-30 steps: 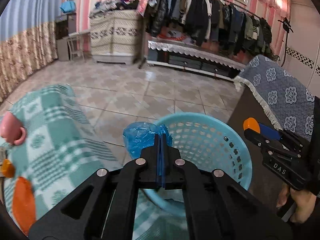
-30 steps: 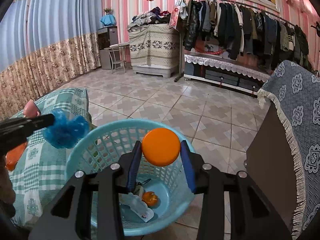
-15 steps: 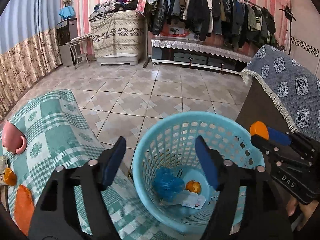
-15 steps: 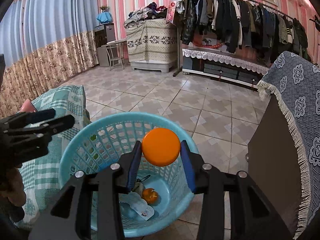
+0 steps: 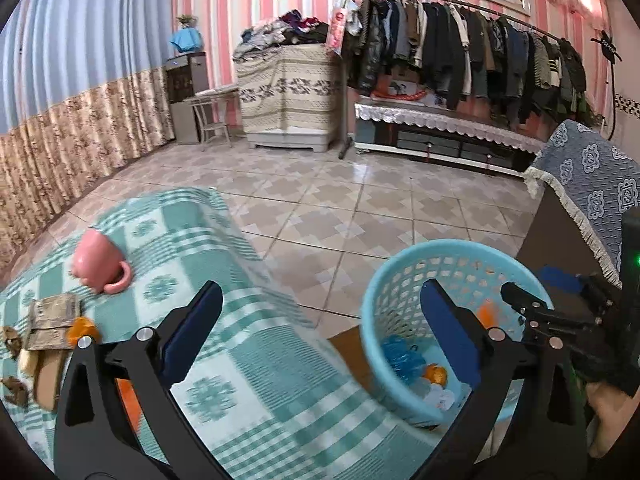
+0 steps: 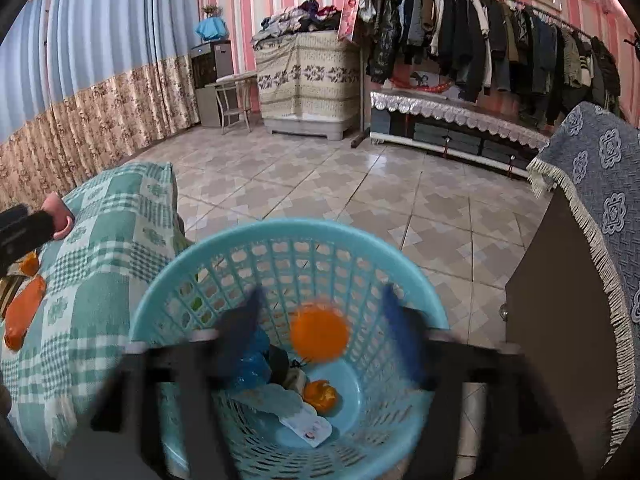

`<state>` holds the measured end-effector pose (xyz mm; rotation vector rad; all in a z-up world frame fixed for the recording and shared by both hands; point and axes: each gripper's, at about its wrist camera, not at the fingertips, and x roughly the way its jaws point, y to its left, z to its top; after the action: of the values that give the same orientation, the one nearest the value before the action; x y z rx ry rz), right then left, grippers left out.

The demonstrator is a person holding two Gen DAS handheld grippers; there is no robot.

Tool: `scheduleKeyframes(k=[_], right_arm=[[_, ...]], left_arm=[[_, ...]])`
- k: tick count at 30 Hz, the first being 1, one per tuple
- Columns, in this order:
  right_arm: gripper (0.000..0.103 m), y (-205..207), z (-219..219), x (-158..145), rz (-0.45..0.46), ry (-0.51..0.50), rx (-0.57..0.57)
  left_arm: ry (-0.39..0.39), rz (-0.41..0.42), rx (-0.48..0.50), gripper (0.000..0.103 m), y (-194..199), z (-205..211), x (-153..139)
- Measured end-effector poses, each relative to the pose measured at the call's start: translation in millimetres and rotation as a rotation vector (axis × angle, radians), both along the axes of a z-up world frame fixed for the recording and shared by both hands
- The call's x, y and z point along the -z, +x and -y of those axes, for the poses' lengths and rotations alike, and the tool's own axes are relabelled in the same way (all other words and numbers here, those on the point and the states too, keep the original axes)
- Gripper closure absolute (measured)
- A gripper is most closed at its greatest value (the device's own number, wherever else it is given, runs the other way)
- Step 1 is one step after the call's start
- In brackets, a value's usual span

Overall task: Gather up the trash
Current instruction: 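Move both grippers back over the bedspread toward the orange rag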

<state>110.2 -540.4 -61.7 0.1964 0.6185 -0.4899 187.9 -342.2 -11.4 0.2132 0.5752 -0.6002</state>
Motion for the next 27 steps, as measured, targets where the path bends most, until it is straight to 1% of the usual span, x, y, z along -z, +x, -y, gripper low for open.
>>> scheduleKeyframes(k=[1,4,9,13,16,20,24,27], right_arm=[[0.027,0.7,-3.8,-2.2,0.000,-0.011,0.002],[0.018,1.5,-12.2,-4.9,0.006,-0.023,0.008],[0.018,10.6,-34.1,-8.3,0.000,-0.041,-0.019],[0.017,20.9,-60.4,-16.7,0.004,-0.072,-0.061],[0.007,26.7,-78.7,-23.3,0.025,-0.082,-0.084],[0.007,46.1,-112.6,-29.2,0.029,-0.085,-0.149],[0.007,65.2,-151.6,-28.3,0.021,-0.098,-0.219],[0.007,78.1,-180.3,-24.9,0.010,-0.084,-0.272]], left_arm=[[-0.004,0.002,-0.011,0.006,-0.8,-5.8,-0.9],[-0.018,-0.011,-0.043,0.006,-1.1,-29.8,-2.5],[-0.017,-0.002,-0.109,0.006,-1.8,-72.1,-3.1],[-0.023,0.004,-0.194,0.006,1.5,-115.1,-4.7],[-0.019,0.022,-0.254,0.006,3.2,-146.4,-8.4],[-0.008,0.047,-0.333,0.005,3.8,-191.4,-11.3],[-0.007,0.043,-0.412,0.006,5.4,-241.8,-11.1],[0.007,0.039,-0.460,0.005,8.8,-269.0,-8.6]])
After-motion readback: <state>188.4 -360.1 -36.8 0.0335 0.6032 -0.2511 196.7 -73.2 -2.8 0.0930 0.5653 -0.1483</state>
